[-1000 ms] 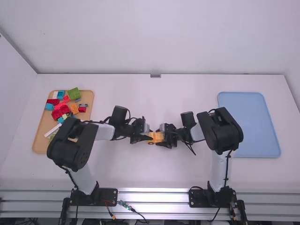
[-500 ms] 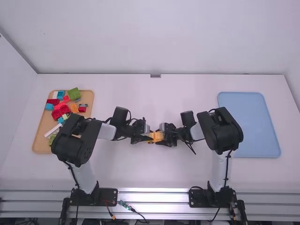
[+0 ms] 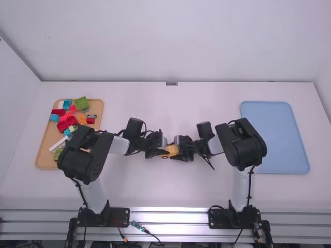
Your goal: Assemble lego blocks to make yellow taxi
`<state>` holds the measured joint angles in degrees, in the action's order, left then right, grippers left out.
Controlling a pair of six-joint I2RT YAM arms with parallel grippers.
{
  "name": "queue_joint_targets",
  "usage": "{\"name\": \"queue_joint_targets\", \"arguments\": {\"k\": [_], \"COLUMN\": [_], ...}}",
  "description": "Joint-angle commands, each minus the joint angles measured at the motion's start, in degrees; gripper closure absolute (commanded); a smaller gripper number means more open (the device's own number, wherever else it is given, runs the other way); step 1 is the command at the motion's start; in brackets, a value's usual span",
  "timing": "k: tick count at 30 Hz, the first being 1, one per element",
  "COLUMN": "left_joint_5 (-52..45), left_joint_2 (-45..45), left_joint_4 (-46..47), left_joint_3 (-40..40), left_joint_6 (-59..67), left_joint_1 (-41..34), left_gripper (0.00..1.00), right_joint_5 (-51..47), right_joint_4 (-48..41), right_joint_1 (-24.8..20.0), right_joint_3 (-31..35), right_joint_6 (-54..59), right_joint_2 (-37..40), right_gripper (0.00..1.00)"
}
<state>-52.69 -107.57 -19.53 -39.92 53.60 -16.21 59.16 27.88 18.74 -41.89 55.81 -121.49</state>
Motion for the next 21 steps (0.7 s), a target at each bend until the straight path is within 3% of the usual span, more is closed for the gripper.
{"name": "queue_joint_targets", "arguments": {"k": [1,11,15,21], "left_joint_5": [-0.28,-0.17,-0.15,-0.15], "left_joint_2": [-0.44,-0.46,-0.46,-0.46], "left_joint_4": [0.32,0.28,0.28,0.21], "left_joint_3": [-0.94,-0.96,-0.96,-0.94], "left_joint_6": [-0.48,-0.50,-0.50,-0.50], "left_joint_1": [-0.94,-0.92,-0.92,-0.72], "left_gripper": [0.98,0.97,0.79,0.68], "right_joint_5": [-0.46,-0.44,-0.42,-0.44], "right_joint_4": [0.22,0.33,0.17,0.31], "right_joint_1": [0.46,0.50,0.48,0.48], "right_joint_3": [-1.27,-1.16,-1.18,-1.25], "right_joint_6": [-0.50,-0.46,-0.46,-1.62], "right_joint_2": [-0.81,-0.81,-0.81,-0.81], "right_gripper": [0.49,0.49,0.49,0.49]}}
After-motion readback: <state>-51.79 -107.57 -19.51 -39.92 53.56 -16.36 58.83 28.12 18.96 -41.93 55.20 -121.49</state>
